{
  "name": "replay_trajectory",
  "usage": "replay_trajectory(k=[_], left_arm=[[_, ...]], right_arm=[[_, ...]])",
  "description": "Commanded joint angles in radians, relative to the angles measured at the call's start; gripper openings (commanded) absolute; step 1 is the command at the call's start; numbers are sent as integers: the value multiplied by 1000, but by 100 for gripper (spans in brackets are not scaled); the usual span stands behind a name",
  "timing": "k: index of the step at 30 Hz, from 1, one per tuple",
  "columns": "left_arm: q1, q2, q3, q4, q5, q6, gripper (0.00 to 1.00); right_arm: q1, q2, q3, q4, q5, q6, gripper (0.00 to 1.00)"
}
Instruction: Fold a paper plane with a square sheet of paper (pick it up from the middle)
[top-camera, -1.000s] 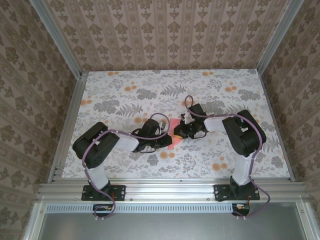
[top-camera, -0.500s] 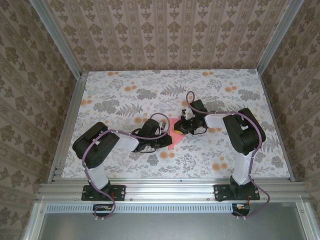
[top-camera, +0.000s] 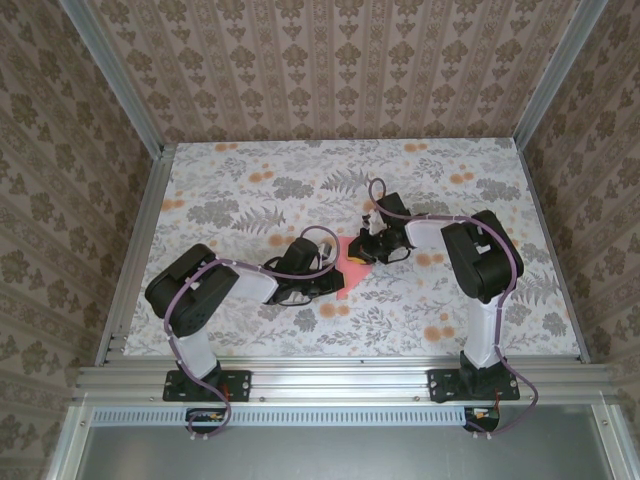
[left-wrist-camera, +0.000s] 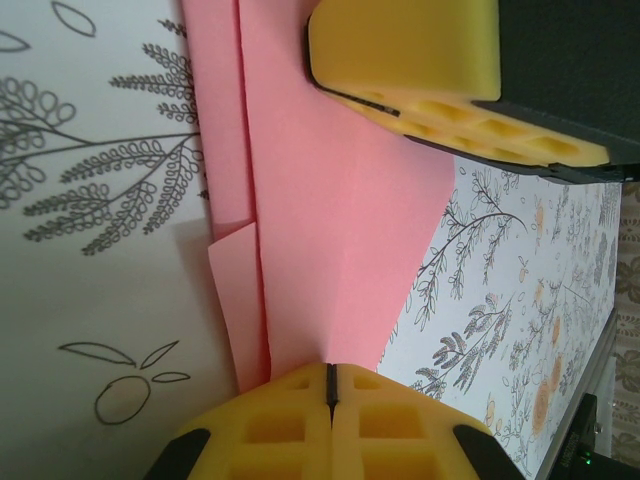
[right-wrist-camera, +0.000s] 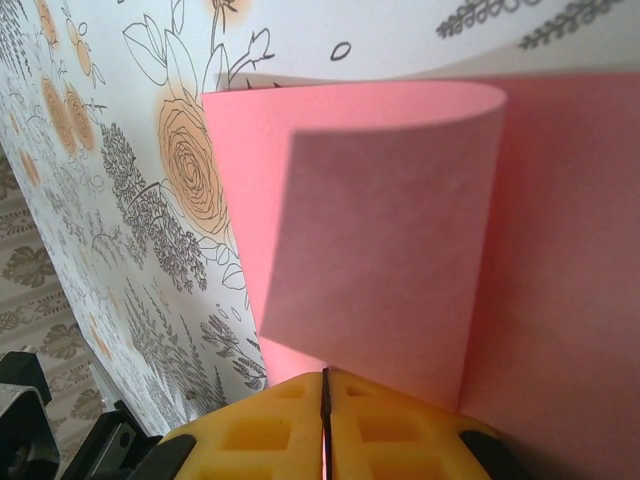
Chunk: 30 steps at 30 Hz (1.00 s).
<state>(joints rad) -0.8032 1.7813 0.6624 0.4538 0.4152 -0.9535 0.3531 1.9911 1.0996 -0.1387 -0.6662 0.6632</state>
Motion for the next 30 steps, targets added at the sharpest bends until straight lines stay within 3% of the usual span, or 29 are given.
replay_trajectory(k=[1, 30], left_arm=[[6, 50, -53, -221, -26, 10, 1], [4, 72, -47, -232, -3, 19, 1]], right_arm=[[-50, 23, 30, -43, 72, -19, 11], [-131, 141, 204, -102, -8, -21, 13]])
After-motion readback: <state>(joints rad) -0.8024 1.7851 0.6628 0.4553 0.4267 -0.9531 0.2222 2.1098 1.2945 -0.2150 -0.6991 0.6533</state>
